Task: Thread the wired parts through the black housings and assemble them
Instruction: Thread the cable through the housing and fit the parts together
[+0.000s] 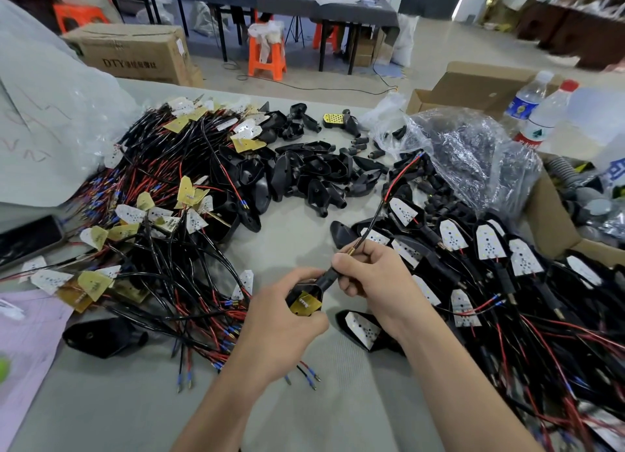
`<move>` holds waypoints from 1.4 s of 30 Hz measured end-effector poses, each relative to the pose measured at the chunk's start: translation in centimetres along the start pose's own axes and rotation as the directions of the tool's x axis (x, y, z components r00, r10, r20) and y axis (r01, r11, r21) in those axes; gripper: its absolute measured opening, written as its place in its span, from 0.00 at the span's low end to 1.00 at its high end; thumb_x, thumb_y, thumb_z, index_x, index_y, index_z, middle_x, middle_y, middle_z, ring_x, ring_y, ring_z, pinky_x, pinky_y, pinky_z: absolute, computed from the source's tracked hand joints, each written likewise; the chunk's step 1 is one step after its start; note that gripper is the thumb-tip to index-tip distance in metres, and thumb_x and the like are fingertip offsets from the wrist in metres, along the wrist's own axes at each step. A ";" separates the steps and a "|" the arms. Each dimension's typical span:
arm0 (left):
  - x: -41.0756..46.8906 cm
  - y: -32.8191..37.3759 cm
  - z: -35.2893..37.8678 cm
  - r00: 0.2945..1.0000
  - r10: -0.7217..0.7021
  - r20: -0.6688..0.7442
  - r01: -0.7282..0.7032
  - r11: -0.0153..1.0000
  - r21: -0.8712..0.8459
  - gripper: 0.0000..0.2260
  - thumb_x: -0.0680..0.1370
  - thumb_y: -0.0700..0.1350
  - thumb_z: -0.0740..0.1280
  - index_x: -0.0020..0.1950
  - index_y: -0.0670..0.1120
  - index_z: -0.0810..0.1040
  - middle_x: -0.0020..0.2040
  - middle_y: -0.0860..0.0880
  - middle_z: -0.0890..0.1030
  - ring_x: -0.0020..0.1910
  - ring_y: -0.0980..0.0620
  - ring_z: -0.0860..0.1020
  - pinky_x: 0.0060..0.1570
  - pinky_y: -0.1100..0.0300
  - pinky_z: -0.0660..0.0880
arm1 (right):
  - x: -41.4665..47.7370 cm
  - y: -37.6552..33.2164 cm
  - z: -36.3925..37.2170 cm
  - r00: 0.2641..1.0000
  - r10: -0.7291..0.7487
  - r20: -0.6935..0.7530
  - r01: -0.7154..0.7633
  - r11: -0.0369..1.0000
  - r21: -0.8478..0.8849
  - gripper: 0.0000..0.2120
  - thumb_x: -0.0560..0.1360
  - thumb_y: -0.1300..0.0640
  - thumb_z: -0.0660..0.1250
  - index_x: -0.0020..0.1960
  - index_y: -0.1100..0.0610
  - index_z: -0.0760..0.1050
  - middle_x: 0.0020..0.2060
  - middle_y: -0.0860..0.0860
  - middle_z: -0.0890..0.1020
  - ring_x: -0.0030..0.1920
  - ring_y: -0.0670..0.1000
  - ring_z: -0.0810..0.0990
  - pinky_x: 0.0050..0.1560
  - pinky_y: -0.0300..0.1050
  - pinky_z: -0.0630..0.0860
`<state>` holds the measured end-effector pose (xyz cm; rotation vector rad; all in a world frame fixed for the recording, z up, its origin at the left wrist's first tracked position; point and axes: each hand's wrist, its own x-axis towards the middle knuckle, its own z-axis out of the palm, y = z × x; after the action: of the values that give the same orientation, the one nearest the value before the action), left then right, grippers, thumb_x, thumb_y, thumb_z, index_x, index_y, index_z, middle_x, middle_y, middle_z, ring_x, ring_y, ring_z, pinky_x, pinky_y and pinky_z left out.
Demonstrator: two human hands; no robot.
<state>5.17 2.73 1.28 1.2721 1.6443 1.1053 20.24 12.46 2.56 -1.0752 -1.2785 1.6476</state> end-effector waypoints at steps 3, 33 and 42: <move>-0.1 0.3 0.0 1.000 -0.004 -0.011 0.005 0.999 0.032 0.24 0.63 0.48 0.70 0.57 0.67 0.80 0.42 0.61 0.83 0.35 0.59 0.78 0.35 0.71 0.72 | -0.2 -0.2 -0.3 1.000 0.000 0.008 0.000 1.000 -0.019 0.07 0.75 0.64 0.74 0.42 0.60 0.76 0.28 0.54 0.79 0.26 0.48 0.73 0.26 0.38 0.69; -0.3 1.3 0.7 0.991 -0.043 0.125 0.090 0.911 -0.402 0.23 0.62 0.38 0.66 0.54 0.48 0.87 0.41 0.52 0.81 0.33 0.55 0.72 0.32 0.64 0.68 | -1.8 -0.2 2.2 0.986 -0.097 -0.136 0.028 0.896 -0.442 0.20 0.70 0.45 0.70 0.30 0.56 0.67 0.25 0.45 0.69 0.29 0.46 0.66 0.35 0.42 0.66; 0.3 1.1 0.6 0.997 -0.076 0.019 0.076 0.879 -0.471 0.25 0.65 0.38 0.68 0.61 0.51 0.76 0.51 0.46 0.85 0.42 0.51 0.80 0.39 0.59 0.74 | -2.2 -0.1 2.0 0.992 -0.067 -0.107 0.010 0.888 -0.461 0.23 0.71 0.39 0.66 0.31 0.56 0.66 0.23 0.44 0.67 0.27 0.48 0.65 0.33 0.45 0.64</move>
<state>5.99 3.25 2.10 0.8791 1.2995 1.3532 19.07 9.82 3.23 -1.3939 -1.6444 1.2516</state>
